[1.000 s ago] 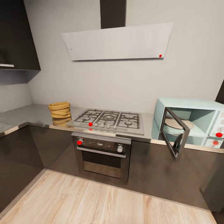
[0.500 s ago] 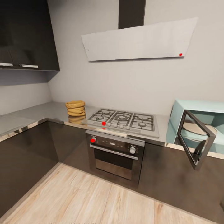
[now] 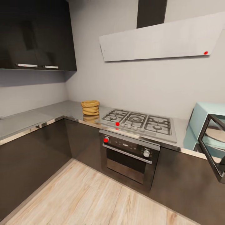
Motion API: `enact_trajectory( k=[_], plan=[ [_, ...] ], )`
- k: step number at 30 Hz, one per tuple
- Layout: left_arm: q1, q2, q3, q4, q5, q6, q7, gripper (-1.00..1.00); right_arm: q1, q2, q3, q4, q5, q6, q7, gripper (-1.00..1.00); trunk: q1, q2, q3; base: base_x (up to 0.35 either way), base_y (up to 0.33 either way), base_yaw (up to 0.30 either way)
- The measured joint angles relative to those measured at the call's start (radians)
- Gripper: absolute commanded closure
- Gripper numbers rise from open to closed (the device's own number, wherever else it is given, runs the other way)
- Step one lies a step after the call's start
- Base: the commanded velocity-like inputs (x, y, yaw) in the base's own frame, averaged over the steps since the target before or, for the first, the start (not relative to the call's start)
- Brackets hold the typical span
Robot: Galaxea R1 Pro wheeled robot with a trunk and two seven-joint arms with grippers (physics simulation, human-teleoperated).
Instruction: In the kitchen, take the popcorn bag from the countertop, put it into the microwave, and heat it until the popcorn is cooked so the cooked popcorn ends up inside the bag.
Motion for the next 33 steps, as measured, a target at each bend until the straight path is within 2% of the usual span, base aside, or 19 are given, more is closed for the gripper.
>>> enact_trajectory(
  k=[8, 23, 27, 33],
  plan=[
    [0.000, 0.000, -0.001, 0.000, -0.001, 0.000, 0.000, -1.00, 0.012, 0.012, 0.000, -0.001, 0.001, -0.023, 0.002, -1.00, 0.000, 0.000, 0.000, 0.000, 0.000, 0.273],
    [0.000, 0.000, 0.000, 0.000, 0.002, 0.001, 0.000, -1.00, 0.012, 0.012, 0.000, -0.001, 0.001, -0.025, 0.001, -1.00, 0.000, 0.000, 0.000, 0.000, 0.000, 0.270],
    [0.000, 0.000, -0.003, 0.000, 0.005, 0.002, -0.001, -1.00, 0.012, 0.012, 0.000, -0.001, 0.002, -0.026, 0.001, -1.00, 0.000, 0.000, 0.000, 0.076, 0.000, 0.071],
    [0.000, 0.000, -0.010, 0.000, -0.001, 0.012, -0.009, -1.00, 0.012, 0.007, 0.000, -0.002, 0.002, -0.025, 0.000, -1.00, -0.001, 0.000, 0.000, 0.303, 0.000, 0.003]
  ],
)
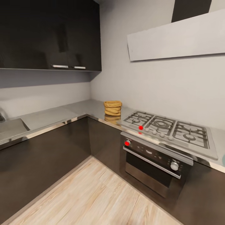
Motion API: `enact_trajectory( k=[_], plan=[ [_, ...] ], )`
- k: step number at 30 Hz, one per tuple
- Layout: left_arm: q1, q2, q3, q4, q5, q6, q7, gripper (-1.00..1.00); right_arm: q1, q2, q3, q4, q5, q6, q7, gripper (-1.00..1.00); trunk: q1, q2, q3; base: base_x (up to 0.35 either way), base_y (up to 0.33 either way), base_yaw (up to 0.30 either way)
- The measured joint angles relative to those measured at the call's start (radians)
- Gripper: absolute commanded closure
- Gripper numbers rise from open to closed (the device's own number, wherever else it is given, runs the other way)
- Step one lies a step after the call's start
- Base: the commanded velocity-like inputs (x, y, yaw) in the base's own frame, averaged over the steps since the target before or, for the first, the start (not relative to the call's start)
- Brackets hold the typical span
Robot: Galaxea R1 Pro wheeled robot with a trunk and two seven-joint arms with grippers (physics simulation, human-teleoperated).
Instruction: In the kitchen, take the popcorn bag from the countertop, put it into the microwave, and heat it until the popcorn is cooked so the cooked popcorn ends up inside the bag.
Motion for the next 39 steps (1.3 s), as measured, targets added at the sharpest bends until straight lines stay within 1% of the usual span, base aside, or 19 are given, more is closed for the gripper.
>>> enact_trajectory(
  k=[13, 39],
  plan=[
    [0.000, 0.000, 0.000, 0.000, -0.002, 0.002, -0.003, -1.00, 0.000, -0.001, 0.001, 0.000, 0.002, 0.002, -0.001, -1.00, 0.000, 0.000, 0.000, 0.322, 0.103, 0.000],
    [0.000, 0.000, 0.000, 0.000, -0.002, -0.004, -0.003, -1.00, 0.000, -0.002, 0.001, 0.000, 0.001, 0.002, -0.001, -1.00, 0.000, 0.000, 0.000, 0.311, 0.192, 0.000]
  ],
)
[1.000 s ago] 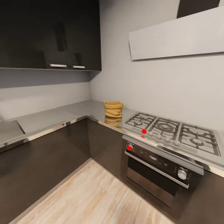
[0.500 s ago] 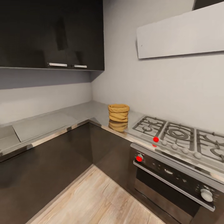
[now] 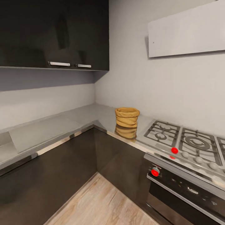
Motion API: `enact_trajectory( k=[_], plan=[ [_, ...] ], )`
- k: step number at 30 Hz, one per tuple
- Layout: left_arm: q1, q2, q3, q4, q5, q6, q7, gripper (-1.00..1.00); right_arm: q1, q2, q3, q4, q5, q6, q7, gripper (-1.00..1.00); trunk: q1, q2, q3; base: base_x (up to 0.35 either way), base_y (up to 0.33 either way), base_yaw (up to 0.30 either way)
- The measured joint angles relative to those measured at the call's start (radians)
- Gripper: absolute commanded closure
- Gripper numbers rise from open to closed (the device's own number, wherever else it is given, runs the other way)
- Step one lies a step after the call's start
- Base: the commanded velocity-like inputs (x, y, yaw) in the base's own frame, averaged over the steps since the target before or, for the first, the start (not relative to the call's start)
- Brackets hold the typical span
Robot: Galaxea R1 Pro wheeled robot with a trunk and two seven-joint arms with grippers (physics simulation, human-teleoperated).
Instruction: In the kitchen, take the popcorn bag from the countertop, put it into the microwave, and heat it until the popcorn is cooked so the cooked popcorn ends up inside the bag.
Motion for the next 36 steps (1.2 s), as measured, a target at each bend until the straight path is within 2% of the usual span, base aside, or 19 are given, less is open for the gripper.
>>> enact_trajectory(
  k=[7, 20, 26, 36],
  plan=[
    [0.000, 0.000, 0.000, 0.000, 0.000, -0.002, 0.000, -1.00, 0.000, 0.004, -0.001, 0.000, -0.003, 0.000, 0.000, -1.00, 0.000, 0.000, 0.000, 0.239, 0.201, -0.045],
    [0.000, -0.002, 0.017, 0.002, 0.015, -0.007, 0.012, -1.00, 0.000, 0.003, -0.001, 0.000, -0.005, 0.000, 0.000, -1.00, 0.001, 0.000, 0.006, 0.007, 0.006, -0.218],
    [0.000, -0.001, 0.015, 0.002, 0.013, -0.006, 0.012, -1.00, 0.000, 0.000, -0.001, 0.000, -0.005, 0.002, 0.000, -1.00, -0.018, 0.035, 0.022, 0.000, 0.000, -0.009],
    [0.000, 0.000, 0.014, -0.001, 0.012, -0.007, 0.011, -1.00, 0.000, -0.002, -0.001, 0.000, -0.004, 0.005, 0.001, -1.00, -0.022, 0.042, 0.025, 0.000, 0.000, 0.000]
  ],
)
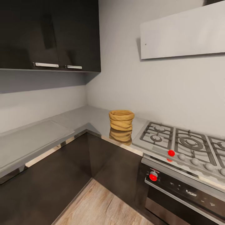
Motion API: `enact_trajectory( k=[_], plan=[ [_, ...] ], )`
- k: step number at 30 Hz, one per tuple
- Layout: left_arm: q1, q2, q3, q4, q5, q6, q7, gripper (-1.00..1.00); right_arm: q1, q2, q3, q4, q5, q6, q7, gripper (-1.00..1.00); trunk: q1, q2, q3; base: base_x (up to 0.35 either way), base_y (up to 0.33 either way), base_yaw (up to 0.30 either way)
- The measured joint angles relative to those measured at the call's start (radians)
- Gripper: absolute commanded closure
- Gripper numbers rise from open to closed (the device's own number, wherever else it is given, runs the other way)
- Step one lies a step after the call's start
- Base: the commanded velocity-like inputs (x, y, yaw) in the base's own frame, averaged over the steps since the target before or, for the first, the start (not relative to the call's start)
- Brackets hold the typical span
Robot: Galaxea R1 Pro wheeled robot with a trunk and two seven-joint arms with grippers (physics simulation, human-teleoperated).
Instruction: In the kitchen, take the popcorn bag from the countertop, put it into the microwave, and heat it until the popcorn is cooked so the cooked popcorn ends up inside the bag.
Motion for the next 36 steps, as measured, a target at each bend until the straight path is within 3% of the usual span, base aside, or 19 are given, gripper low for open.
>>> enact_trajectory(
  k=[36],
  plan=[
    [0.000, 0.000, -0.005, 0.001, -0.008, 0.000, -0.002, -1.00, 0.000, -0.003, 0.001, -0.001, 0.004, -0.001, -0.001, -1.00, -0.138, 0.252, 0.113, 0.000, 0.000, 0.000]
  ],
)
